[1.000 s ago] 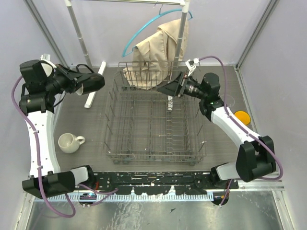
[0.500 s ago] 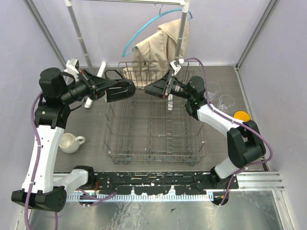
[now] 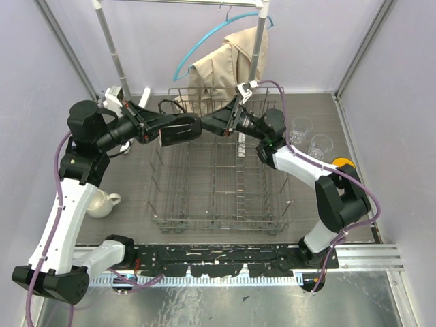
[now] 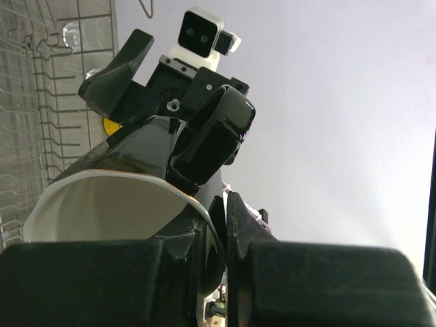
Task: Load the cups into the dish rack
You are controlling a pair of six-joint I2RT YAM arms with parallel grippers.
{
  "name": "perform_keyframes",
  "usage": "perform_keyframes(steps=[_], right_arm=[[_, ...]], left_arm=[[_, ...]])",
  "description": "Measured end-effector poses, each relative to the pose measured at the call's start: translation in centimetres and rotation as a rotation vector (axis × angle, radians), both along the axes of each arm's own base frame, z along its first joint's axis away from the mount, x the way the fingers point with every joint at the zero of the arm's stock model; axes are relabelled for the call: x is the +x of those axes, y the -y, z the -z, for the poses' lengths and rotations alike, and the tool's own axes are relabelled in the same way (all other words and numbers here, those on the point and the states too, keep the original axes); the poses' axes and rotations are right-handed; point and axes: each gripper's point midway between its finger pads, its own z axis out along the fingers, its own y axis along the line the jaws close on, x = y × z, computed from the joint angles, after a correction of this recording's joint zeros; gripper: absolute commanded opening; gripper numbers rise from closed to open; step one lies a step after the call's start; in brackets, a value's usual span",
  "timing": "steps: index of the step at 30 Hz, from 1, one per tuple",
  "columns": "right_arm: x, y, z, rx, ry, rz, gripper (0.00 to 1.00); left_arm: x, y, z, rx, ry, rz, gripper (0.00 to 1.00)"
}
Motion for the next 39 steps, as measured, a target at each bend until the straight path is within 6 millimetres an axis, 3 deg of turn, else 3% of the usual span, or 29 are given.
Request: perform_keyframes(steps=[12,22,32,39], right_arm=[[0.3,0.5,-1.2,0.053,-0.027,0.015,1.00],[-0.1,0.8,-2.2,0.094,-0.040,-0.004,1.00],[-0.6,2.7,-4.9,0.175,0.026,-0.006,1.00],[-0.5,2.9,-4.8,0.172,0.033,-0.001,1.00]], left_arm=[[1.8,0.3,-0.9,0.004,0.037,-0.003,0.00],[1.8,0.3,-1.3,-0.005,0.051,0.005,0.00],[3.5,-2.4,-0.6,0.007,0.024,-0.085,0.00],[3.6,-2.3,-0.9,-0.013,0.013,-0.079,0.00]])
